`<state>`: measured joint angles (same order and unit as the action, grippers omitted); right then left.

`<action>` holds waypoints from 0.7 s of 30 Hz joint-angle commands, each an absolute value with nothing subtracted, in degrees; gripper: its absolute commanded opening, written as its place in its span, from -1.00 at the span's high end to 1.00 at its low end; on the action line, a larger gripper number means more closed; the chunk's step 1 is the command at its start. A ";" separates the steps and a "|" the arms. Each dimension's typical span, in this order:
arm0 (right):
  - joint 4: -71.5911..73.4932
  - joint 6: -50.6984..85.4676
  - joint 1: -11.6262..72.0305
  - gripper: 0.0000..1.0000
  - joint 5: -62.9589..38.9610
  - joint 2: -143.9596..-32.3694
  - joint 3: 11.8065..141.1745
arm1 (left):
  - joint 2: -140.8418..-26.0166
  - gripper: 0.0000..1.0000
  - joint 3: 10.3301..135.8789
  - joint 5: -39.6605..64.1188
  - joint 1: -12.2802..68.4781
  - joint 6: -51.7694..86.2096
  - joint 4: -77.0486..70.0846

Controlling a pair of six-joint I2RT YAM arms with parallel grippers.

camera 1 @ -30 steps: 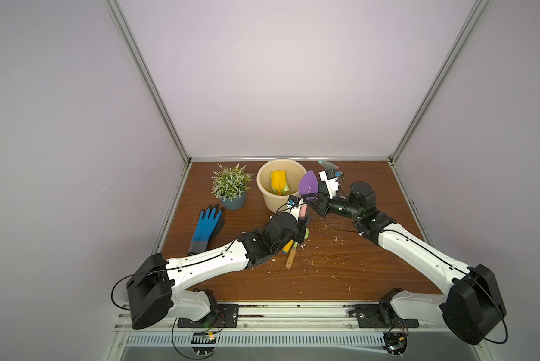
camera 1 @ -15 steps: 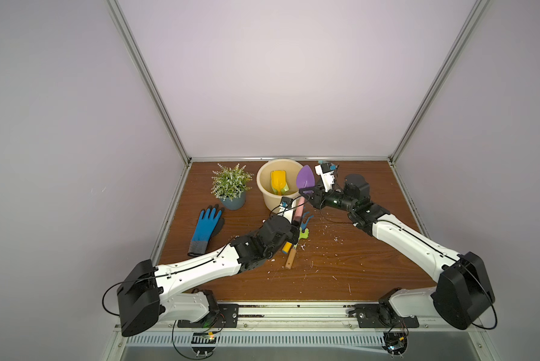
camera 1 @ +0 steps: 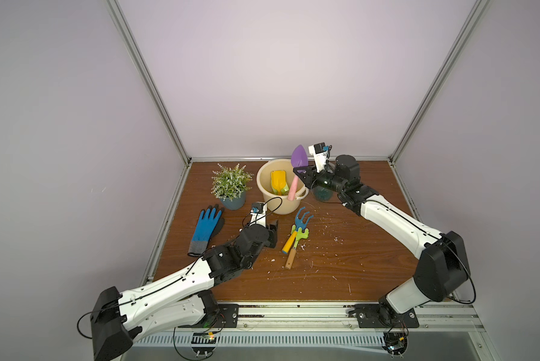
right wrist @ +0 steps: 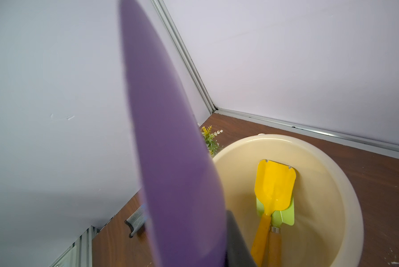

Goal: Organize the gardening tools
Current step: Pick up the gardening tool from the center of the board, then place the gardening tool in the container.

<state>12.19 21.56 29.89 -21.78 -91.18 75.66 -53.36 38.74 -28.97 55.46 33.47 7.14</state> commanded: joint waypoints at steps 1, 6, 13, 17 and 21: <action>14.11 19.64 29.79 0.93 -18.74 -93.10 81.21 | -51.19 -0.09 37.43 -30.94 54.62 36.50 10.83; 13.65 18.86 29.79 0.93 -15.96 -97.47 86.01 | -51.27 -0.12 36.97 -30.61 54.49 37.42 11.60; 13.08 18.46 29.84 0.94 -13.91 -102.59 91.55 | -53.23 -0.15 37.16 -29.04 54.48 37.00 10.03; 13.10 18.24 29.84 0.94 -12.93 -104.94 93.51 | -54.68 -0.19 37.57 -28.15 54.32 36.52 8.94; 12.01 16.96 30.04 0.93 -11.40 -107.61 96.11 | -56.11 -0.20 38.05 -27.26 54.23 36.49 8.18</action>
